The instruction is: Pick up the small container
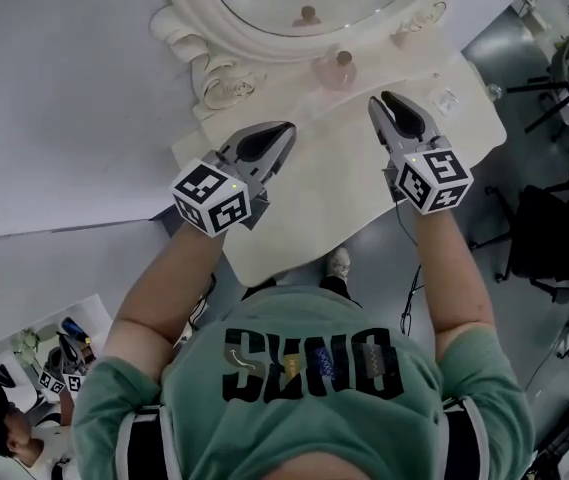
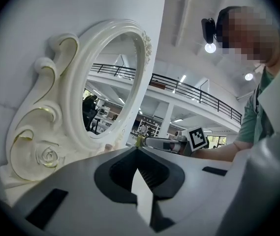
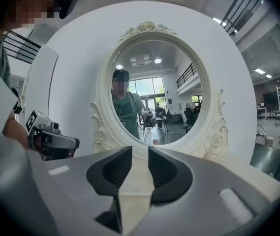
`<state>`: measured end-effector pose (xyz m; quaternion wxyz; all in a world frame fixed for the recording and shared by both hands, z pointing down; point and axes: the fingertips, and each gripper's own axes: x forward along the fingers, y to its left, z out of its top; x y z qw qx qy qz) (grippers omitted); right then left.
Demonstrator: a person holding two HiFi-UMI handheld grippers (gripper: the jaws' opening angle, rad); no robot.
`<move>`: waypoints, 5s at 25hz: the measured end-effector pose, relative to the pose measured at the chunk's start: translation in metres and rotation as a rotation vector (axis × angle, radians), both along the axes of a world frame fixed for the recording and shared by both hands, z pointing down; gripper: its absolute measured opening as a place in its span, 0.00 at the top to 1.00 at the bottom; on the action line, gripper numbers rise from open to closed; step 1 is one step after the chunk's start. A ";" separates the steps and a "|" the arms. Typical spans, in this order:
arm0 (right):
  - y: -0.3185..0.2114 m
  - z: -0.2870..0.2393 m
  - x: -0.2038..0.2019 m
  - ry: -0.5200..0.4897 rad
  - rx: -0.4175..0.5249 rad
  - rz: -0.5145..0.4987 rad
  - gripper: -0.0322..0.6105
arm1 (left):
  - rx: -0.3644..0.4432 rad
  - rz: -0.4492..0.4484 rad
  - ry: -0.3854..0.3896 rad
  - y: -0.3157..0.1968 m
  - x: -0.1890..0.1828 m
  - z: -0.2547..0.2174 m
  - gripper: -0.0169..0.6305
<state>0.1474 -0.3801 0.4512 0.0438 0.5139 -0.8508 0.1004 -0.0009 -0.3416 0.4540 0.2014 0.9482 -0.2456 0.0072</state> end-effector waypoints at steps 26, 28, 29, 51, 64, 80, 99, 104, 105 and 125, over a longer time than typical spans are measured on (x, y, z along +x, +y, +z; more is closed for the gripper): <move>-0.143 0.120 -0.018 0.106 -0.121 0.054 0.62 | -0.049 0.013 0.023 -0.058 0.024 0.074 0.97; -0.148 0.122 -0.019 0.106 -0.110 0.059 0.62 | -0.047 0.007 0.022 -0.064 0.023 0.077 0.97; -0.150 0.122 -0.019 0.106 -0.101 0.062 0.62 | -0.045 0.002 0.020 -0.067 0.023 0.078 0.97; -0.135 0.099 -0.011 0.112 -0.047 0.059 0.73 | 0.002 -0.021 0.019 -0.086 0.024 0.056 0.97; -0.089 0.043 0.011 0.112 -0.036 0.061 0.73 | 0.064 -0.002 0.025 -0.067 0.032 0.000 0.97; -0.015 -0.057 0.032 0.095 -0.040 0.051 0.73 | 0.126 0.025 0.048 -0.024 0.040 -0.103 0.97; 0.028 -0.191 0.031 0.077 0.047 0.000 0.73 | 0.241 0.035 0.057 -0.002 0.029 -0.204 0.97; 0.033 -0.224 0.020 0.091 0.069 -0.042 0.73 | 0.250 0.041 0.059 0.001 0.025 -0.228 0.97; 0.034 -0.231 0.018 0.093 0.075 -0.048 0.73 | 0.256 0.041 0.055 0.001 0.024 -0.233 0.97; 0.055 -0.307 -0.007 0.082 0.146 -0.127 0.73 | 0.350 0.056 0.027 0.028 0.011 -0.292 0.97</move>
